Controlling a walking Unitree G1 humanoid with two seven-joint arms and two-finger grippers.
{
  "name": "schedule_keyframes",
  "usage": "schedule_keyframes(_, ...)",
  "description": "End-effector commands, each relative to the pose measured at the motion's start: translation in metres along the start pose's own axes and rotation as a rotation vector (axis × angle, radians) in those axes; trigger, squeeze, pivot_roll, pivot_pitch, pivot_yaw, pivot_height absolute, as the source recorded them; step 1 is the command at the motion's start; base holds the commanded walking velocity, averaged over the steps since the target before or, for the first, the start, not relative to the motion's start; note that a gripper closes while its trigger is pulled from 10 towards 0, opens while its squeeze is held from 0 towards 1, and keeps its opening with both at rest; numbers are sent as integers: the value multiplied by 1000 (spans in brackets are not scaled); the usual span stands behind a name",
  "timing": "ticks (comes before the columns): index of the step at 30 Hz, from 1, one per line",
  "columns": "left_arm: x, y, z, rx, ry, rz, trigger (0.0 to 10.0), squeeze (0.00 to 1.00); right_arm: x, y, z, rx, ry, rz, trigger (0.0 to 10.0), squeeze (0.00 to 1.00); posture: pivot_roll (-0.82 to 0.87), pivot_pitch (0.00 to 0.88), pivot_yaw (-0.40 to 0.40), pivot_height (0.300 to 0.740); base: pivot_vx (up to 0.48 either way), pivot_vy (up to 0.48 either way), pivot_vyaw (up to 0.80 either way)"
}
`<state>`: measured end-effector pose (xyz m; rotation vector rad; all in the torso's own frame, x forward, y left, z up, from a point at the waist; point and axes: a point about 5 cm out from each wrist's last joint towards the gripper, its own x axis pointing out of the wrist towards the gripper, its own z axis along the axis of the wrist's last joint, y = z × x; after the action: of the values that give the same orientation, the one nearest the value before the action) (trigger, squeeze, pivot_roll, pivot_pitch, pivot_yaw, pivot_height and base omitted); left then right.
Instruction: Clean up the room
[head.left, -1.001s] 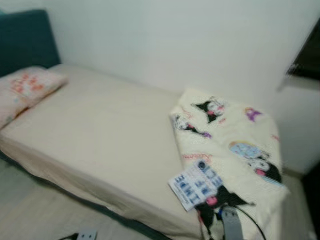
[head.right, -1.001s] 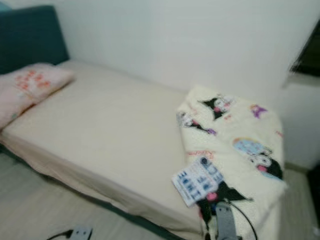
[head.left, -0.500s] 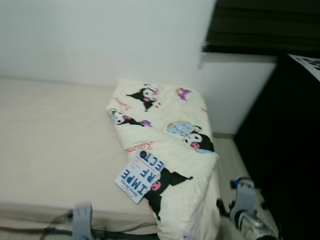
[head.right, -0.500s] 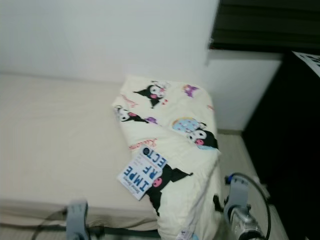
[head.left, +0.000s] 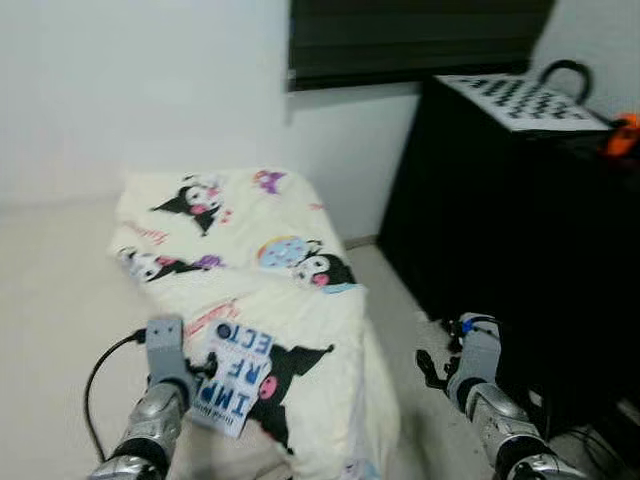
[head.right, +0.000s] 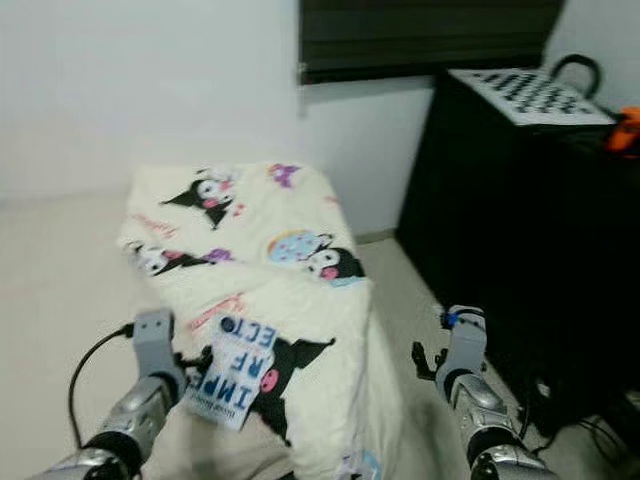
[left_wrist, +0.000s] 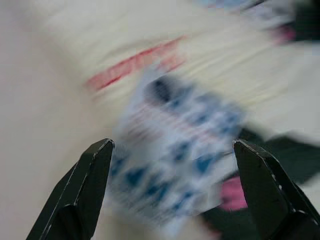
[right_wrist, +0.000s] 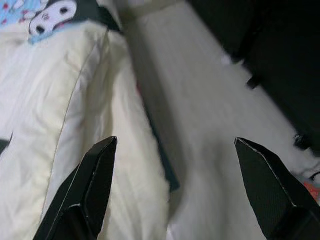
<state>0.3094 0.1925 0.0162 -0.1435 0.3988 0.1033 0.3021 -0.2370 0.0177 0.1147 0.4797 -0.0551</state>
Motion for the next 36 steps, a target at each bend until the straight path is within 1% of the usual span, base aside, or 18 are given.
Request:
schedule_keyframes(1,-3,4,-4,-18,-4,6,10000,0,3,12,2,-4,-15,47,10000,0,0,0,-32,740,0,0,0)
schedule_keyframes(8,-2,1,-2,10,-20,-16,10000,0,6,21,8,-10,-28,97,10000,0,9,0,-37,740,0,0,0)
schedule_keyframes(11,-10,10,-22,39,50,6,10000,0,16,66,60,-252,-169,294,10000,0,2,0,-31,740,0,0,0)
schedule_keyframes(12,-10,10,-22,39,50,6,10000,0,16,66,60,-252,-169,294,10000,0,2,0,-31,740,0,0,0)
schedule_keyframes(15,-17,18,-38,40,107,36,10000,0,14,102,108,-359,-318,426,10000,0,-4,0,-29,740,0,0,0)
schedule_keyframes(18,-19,21,-43,44,127,46,10000,0,12,112,124,-390,-363,456,10000,0,-2,0,-30,740,0,0,0)
schedule_keyframes(21,-34,36,-70,62,231,109,10000,0,-12,152,204,-537,-595,503,10000,0,8,0,-38,740,0,0,0)
schedule_keyframes(22,-34,36,-70,62,231,109,10000,0,-12,152,204,-537,-595,503,10000,0,8,0,-38,740,0,0,0)
schedule_keyframes(24,-43,43,-83,75,283,132,10000,0,-37,168,255,-526,-751,500,10000,0,2,0,-33,740,0,0,0)
schedule_keyframes(25,-43,43,-83,75,283,132,10000,0,-37,168,255,-526,-751,500,10000,0,2,0,-33,740,0,0,0)
schedule_keyframes(26,-49,47,-91,91,316,142,10000,0,-58,177,286,-533,-851,500,10000,0,0,0,-31,740,0,0,0)
schedule_keyframes(27,-49,47,-91,91,316,142,10000,0,-58,177,286,-533,-851,500,10000,0,0,0,-31,740,0,0,0)
schedule_keyframes(29,-56,51,-100,106,350,150,10000,0,-83,182,319,-522,-960,478,10000,0,-6,0,-25,740,0,0,0)
schedule_keyframes(30,-63,55,-109,126,387,155,10000,0,-109,186,349,-530,-1060,443,10000,0,-9,0,-22,740,0,0,0)
schedule_keyframes(32,-63,55,-109,126,387,155,10000,0,-109,186,349,-530,-1060,443,10000,0,-9,0,-22,740,0,0,0)
schedule_keyframes(33,-70,58,-117,148,421,156,10000,0,-134,187,373,-521,-1142,407,10000,0,-14,0,-16,740,0,0,0)
schedule_keyframes(34,-70,58,-117,148,421,156,10000,0,-134,187,373,-521,-1142,407,10000,0,-14,0,-16,740,0,0,0)
schedule_keyframes(36,-79,62,-127,186,466,146,10000,0,-175,185,408,-504,-1276,324,10000,0,-14,0,-16,740,0,0,0)
